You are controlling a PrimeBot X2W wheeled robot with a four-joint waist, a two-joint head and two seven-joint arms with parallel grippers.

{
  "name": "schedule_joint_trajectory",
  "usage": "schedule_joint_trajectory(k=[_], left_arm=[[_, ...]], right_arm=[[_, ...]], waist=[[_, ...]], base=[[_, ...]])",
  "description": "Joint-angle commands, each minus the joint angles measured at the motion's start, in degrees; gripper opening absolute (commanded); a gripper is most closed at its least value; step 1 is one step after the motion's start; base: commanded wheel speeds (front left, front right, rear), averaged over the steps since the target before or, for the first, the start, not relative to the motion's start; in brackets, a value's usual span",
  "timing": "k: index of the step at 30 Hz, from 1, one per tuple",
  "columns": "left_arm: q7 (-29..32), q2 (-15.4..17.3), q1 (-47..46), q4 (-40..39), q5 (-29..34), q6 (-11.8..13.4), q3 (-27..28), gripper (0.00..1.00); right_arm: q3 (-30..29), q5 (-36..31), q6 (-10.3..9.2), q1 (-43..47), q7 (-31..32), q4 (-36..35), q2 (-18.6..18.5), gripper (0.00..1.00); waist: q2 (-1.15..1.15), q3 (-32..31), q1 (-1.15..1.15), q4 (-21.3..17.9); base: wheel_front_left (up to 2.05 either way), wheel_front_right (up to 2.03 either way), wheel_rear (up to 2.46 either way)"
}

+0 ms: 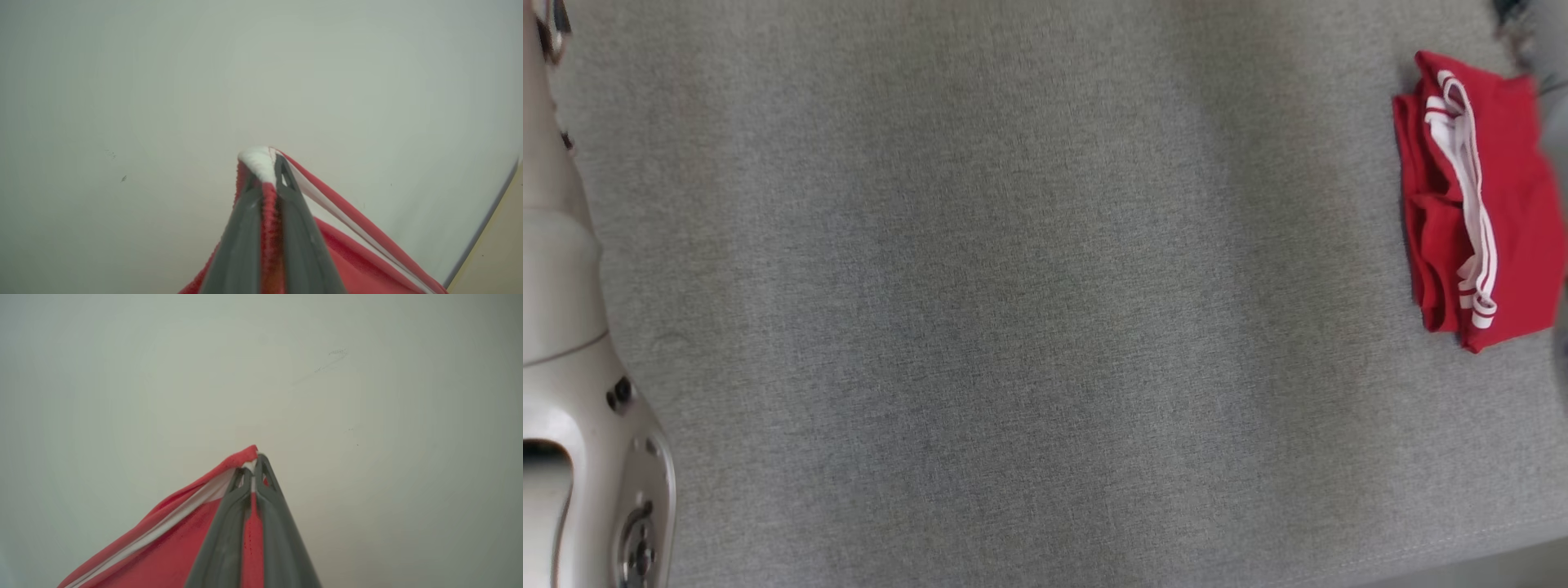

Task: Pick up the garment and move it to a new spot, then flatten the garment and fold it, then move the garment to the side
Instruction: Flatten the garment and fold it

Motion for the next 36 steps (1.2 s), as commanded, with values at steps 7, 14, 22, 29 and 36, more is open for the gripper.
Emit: schedule_joint_trajectory(k=[7,14,22,29,36], left_arm=[[-4.79,1.34,2.5,1.47,1.27,-3.69,-1.63,0.0],[-6.14,0.19,15.62,-0.67,-1.98,-4.36,-9.55,0.0],[-6.5,4.07,35.16,-7.96,-7.8,-4.36,-16.53,0.0],[-6.54,9.17,50.04,-9.7,-3.14,-4.2,-21.75,0.0],[-6.61,10.19,60.57,-10.35,3.31,-0.84,-25.53,0.0]], right_arm=[[-2.16,-8.03,-0.29,2.57,-1.34,-3.65,-2.46,0.0],[12.87,-6.09,-0.24,14.5,-0.75,-5.3,-5.81,0.0],[23.93,2.11,-0.23,32.44,10.65,-18.75,-18.45,0.0],[23.91,2.68,-0.24,49.68,25.88,-25.69,-28.25,0.0],[17.14,3.41,-0.24,66.83,38.71,-32.93,-30.17,0.0]], waist=[[-0.01,4.62,-0.02,0.36],[-0.01,1.23,-0.02,0.88],[-0.01,-7.13,-0.02,1.72],[-0.01,-13.9,-0.02,1.64],[-0.01,-18.21,-0.02,1.29]], base=[[0.0,0.0,0.0],[0.0,0.0,0.0],[0.0,0.0,0.0],[0.0,0.0,0.0],[0.0,0.0,0.0]])
